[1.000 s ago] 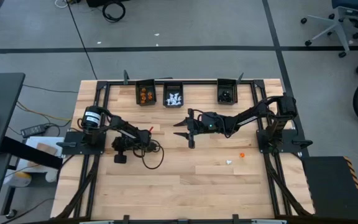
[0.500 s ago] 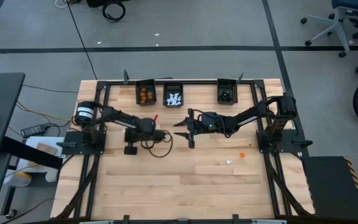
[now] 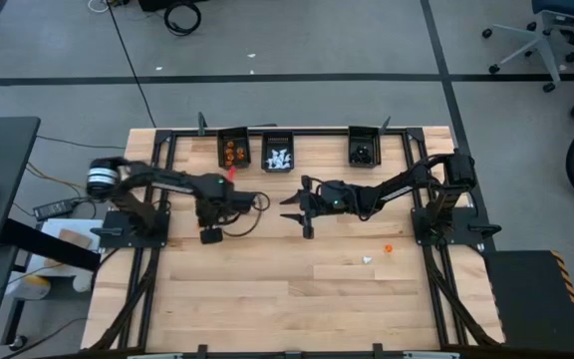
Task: Sort Halloween decoration
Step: Put the orange pumpkin toy into the left black bin
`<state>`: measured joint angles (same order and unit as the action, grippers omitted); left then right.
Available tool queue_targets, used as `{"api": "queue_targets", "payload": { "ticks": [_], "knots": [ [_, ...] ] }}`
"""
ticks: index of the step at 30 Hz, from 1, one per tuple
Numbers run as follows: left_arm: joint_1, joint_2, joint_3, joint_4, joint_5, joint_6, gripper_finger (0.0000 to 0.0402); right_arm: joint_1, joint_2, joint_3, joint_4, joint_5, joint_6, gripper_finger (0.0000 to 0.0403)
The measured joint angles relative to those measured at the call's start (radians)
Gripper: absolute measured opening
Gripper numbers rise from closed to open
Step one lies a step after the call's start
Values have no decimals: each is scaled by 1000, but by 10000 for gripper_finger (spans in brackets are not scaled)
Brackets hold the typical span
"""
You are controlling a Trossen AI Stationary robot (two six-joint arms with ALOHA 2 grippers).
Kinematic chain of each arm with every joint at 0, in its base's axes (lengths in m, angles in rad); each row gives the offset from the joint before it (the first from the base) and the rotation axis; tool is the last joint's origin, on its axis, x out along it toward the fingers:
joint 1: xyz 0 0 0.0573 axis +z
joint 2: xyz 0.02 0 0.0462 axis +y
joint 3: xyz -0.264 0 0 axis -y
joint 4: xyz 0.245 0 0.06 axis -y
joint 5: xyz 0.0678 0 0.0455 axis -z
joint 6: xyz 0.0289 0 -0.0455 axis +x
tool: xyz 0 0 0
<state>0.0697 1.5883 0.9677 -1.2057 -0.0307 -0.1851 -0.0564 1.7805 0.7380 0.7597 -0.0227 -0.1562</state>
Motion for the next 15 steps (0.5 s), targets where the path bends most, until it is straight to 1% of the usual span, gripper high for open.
{"api": "queue_targets", "payload": {
  "ticks": [4, 7, 12, 15],
  "knots": [
    [-18, -159, -109, 117, 26, -162, 98, 0, 0, 0, -6, 1, 0, 171],
    [-37, -242, -179, 148, 31, -293, 123, 0, 0, 0, 0, 1, 4, 171],
    [-79, -298, -296, 221, 35, -464, 150, 1, 0, -1, 4, 3, 7, 171],
    [-91, -306, -349, 275, 27, -514, 155, 2, 0, -1, 8, 3, 7, 171]
  ]
}}
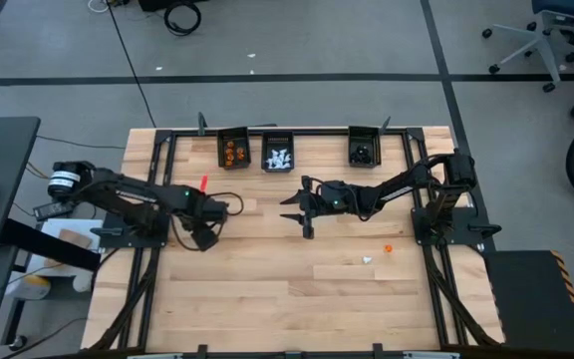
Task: Sort Halloween decoration
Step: Put the orange pumpkin toy into the left black bin
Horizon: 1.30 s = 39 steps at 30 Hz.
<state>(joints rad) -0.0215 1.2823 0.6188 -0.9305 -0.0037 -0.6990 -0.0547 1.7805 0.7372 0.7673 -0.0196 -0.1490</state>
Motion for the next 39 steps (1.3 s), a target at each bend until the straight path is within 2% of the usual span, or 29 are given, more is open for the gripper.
{"api": "queue_targets", "payload": {
  "ticks": [9, 26, 39],
  "knots": [
    [8, 2, -31, 32, -94, -46, 156, 0, 0, 0, 2, 0, 0, 171],
    [24, 30, -84, 127, -87, -49, 153, 0, 0, 0, 10, 0, 0, 171],
    [24, 29, -85, 131, -64, -13, 59, 0, 0, 0, 18, 0, 12, 171]
  ]
}}
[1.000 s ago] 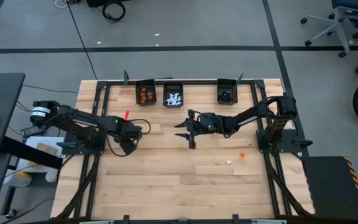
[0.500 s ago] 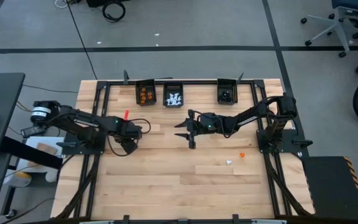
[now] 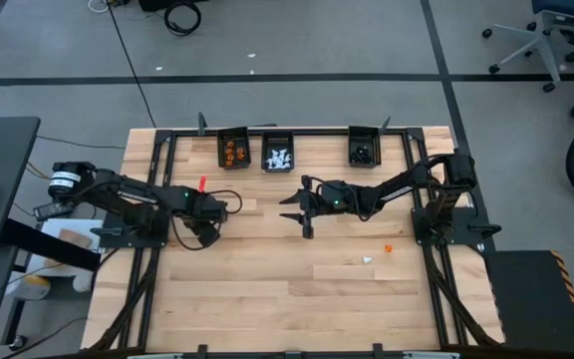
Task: Sort Halloween decoration
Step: Put the orange pumpkin toy into the left black bin
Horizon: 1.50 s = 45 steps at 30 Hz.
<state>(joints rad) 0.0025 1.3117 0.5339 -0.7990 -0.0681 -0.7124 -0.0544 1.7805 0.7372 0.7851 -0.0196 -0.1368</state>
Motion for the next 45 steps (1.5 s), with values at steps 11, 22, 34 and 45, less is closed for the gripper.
{"api": "queue_targets", "payload": {
  "ticks": [11, 22, 34, 45],
  "knots": [
    [0, -8, 51, 7, 1, 44, 59, 0, 0, 0, -17, 25, -7, 171],
    [1, -9, 51, 39, -16, 52, 57, 0, 0, 0, -19, 30, -15, 171],
    [52, -10, 58, 193, -49, 121, 54, 0, 0, 0, -16, 30, -15, 171],
    [231, -9, 202, 212, -95, 372, 47, 0, 0, 0, -16, 30, -15, 171]
  ]
}}
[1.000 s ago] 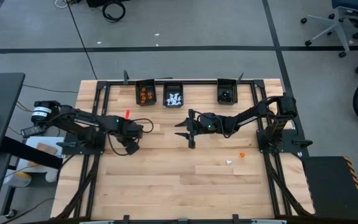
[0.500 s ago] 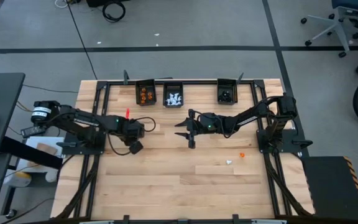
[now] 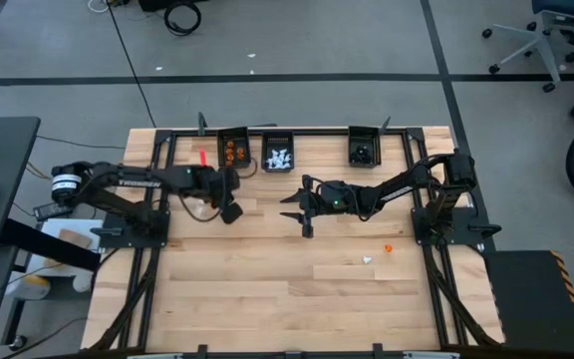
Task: Sort Halloween decoration
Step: Put the orange pumpkin toy into the left black bin, then put the black voodoo toy into the right black bin
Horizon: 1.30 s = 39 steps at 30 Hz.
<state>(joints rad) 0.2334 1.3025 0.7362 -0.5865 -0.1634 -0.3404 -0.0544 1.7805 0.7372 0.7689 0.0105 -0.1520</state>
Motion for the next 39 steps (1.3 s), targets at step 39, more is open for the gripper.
{"api": "queue_targets", "payload": {
  "ticks": [39],
  "knots": [
    [386, 161, 143, 66, 47, 449, 0, 0, 0, 0, 2, -3, -6, 171]
  ]
}}
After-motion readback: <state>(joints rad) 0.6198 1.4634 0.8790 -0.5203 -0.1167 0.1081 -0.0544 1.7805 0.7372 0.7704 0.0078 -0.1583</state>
